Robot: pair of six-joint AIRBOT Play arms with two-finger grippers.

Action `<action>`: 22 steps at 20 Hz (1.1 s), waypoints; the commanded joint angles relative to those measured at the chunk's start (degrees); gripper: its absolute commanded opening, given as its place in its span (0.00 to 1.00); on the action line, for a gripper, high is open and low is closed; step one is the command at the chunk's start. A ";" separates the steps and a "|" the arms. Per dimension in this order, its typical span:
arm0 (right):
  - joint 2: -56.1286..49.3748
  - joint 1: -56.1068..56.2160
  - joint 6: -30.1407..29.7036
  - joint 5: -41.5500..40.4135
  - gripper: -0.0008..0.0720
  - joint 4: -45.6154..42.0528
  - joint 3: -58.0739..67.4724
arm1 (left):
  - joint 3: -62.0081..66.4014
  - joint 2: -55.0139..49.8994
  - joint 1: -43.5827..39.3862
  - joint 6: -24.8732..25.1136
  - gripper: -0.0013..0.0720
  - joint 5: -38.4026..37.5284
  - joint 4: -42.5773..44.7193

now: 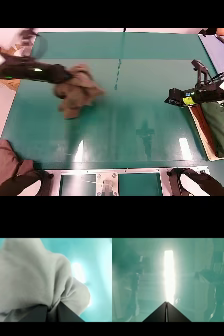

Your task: Fold the shirts.

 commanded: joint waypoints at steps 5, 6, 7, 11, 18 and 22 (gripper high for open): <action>0.02 -1.64 -0.57 2.51 0.45 -0.26 1.01 | -0.22 -15.82 -16.52 -5.07 0.96 4.74 -2.54; 0.02 -1.84 -0.59 2.99 0.48 -0.44 1.01 | 0.66 -15.69 -13.99 -4.92 0.96 2.60 -2.43; 0.02 -1.84 -0.74 3.52 0.48 -0.66 0.76 | 2.40 -15.50 -10.64 -4.90 0.96 -0.48 -2.36; 2.21 -1.55 -0.76 4.90 0.49 1.66 -9.92 | 7.15 -14.01 6.47 -4.42 0.96 -10.12 0.52; 1.55 17.88 -6.19 -22.75 0.73 30.16 -33.44 | -11.63 -18.49 13.25 3.15 0.96 -0.09 -4.72; -8.07 32.02 -6.14 -33.97 0.73 36.83 -30.62 | -13.40 -27.02 9.42 13.22 0.96 3.89 -19.21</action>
